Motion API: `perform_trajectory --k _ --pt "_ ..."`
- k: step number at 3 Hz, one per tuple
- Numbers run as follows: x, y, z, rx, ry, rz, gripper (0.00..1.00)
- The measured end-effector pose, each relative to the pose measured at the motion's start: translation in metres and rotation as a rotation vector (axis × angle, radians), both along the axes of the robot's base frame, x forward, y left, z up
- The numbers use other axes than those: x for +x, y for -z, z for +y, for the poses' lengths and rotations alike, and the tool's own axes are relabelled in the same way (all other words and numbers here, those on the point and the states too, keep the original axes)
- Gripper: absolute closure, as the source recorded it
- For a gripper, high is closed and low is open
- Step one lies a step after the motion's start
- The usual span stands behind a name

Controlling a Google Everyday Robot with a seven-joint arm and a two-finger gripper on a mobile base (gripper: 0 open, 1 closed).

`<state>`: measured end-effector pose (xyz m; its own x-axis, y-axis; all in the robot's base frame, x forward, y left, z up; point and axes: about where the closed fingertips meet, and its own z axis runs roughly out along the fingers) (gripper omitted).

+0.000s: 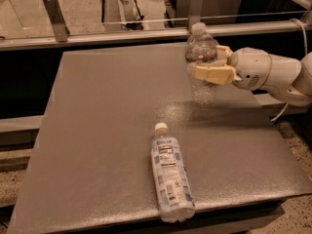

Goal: Place water bottle upright

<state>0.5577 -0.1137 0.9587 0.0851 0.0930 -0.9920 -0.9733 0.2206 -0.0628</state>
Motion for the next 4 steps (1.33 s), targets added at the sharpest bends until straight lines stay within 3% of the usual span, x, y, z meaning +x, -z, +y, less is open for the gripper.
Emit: perform_trajectory --k 2,4 --pt "-0.010 0.014 -0.033 0.079 0.002 -0.014 1.00" --pt "-0.017 0.021 -0.057 0.113 -0.008 -0.033 1.00"
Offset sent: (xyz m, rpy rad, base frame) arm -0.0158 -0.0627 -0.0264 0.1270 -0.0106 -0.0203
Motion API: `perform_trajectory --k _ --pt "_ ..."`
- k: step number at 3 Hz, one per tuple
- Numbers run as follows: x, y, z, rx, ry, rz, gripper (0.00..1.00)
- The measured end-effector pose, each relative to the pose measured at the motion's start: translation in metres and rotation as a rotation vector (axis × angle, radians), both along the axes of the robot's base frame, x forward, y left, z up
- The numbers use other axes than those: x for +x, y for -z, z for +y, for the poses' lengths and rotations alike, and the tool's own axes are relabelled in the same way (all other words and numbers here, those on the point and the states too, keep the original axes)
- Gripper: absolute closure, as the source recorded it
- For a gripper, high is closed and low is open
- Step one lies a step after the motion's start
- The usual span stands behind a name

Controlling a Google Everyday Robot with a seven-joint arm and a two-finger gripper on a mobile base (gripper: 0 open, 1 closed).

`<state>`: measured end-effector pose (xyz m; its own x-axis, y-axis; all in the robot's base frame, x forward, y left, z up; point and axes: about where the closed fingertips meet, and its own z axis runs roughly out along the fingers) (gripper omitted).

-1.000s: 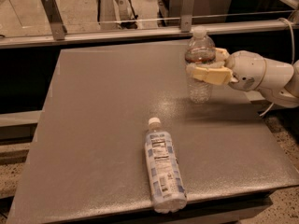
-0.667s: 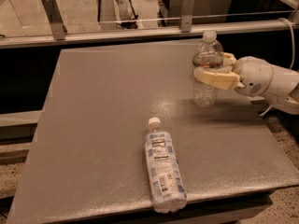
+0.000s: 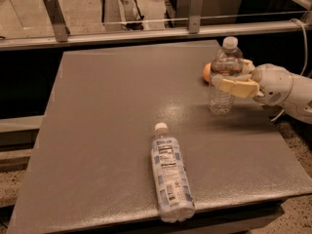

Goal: Place water bottle upright

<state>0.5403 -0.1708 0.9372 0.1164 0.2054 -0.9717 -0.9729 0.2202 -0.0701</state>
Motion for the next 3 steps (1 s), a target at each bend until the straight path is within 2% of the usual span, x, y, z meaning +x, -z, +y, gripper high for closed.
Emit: perform_trajectory --k 1,3 --pt "-0.003 0.003 -0.001 -0.001 -0.022 -0.010 0.83" --pt "-0.008 0.015 0.006 -0.010 -0.055 0.000 0.37"
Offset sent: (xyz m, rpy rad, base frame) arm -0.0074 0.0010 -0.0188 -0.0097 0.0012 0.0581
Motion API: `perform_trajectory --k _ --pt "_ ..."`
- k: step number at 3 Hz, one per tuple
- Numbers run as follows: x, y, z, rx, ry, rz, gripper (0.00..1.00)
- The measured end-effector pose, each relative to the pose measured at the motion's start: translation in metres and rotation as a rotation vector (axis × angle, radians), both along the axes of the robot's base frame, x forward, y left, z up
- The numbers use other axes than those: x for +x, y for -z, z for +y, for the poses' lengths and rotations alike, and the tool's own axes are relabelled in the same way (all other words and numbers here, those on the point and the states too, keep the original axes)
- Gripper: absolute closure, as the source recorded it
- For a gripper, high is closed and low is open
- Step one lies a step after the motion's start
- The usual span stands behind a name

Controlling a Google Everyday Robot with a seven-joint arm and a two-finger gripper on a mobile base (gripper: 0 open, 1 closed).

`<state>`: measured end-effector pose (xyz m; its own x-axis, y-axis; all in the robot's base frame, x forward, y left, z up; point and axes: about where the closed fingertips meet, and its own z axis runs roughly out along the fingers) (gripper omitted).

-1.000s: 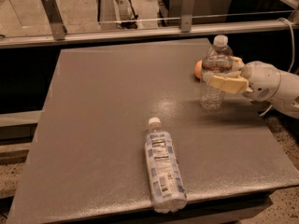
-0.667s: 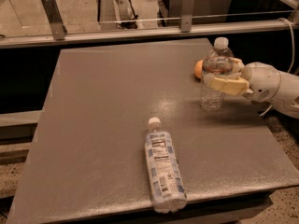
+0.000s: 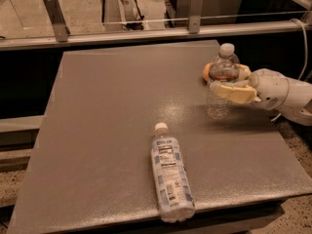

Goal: Place water bottle upright

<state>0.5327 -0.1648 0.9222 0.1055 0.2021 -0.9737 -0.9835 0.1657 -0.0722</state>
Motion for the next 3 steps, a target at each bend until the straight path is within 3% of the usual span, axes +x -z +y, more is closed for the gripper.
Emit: perform_trajectory --k 1,2,3 --pt "-0.004 0.004 0.000 -0.007 0.001 0.003 0.14" --pt "-0.008 0.008 -0.004 -0.017 0.011 0.007 0.00" --pt "-0.011 0.006 -0.012 -0.066 0.022 0.003 0.00"
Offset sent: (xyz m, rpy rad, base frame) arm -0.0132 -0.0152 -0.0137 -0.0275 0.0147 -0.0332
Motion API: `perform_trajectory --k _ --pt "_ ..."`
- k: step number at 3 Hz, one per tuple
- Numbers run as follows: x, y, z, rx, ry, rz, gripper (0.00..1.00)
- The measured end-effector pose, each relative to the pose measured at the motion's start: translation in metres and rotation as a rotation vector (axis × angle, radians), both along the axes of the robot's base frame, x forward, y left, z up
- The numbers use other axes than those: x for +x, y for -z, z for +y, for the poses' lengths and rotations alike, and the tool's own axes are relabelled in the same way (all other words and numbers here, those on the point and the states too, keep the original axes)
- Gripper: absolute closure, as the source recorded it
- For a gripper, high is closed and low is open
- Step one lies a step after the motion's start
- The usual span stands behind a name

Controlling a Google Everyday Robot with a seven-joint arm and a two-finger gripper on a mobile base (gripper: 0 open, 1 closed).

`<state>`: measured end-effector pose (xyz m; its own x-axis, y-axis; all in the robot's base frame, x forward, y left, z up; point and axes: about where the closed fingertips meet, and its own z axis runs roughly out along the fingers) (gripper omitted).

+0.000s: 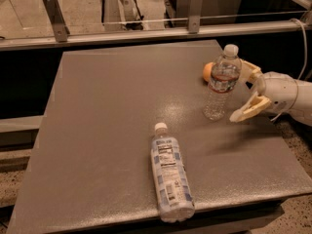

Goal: Place water bottle upright

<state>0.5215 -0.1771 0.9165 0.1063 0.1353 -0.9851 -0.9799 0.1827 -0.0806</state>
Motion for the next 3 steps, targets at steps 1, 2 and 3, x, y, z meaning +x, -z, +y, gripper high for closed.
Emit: perform_trajectory --k 1,2,3 --pt "-0.007 -0.013 -0.039 -0.122 0.055 -0.008 0.00" --pt "-0.023 -0.039 -0.099 -0.238 0.165 -0.030 0.00" --pt "-0.023 -0.039 -0.099 -0.238 0.165 -0.030 0.00"
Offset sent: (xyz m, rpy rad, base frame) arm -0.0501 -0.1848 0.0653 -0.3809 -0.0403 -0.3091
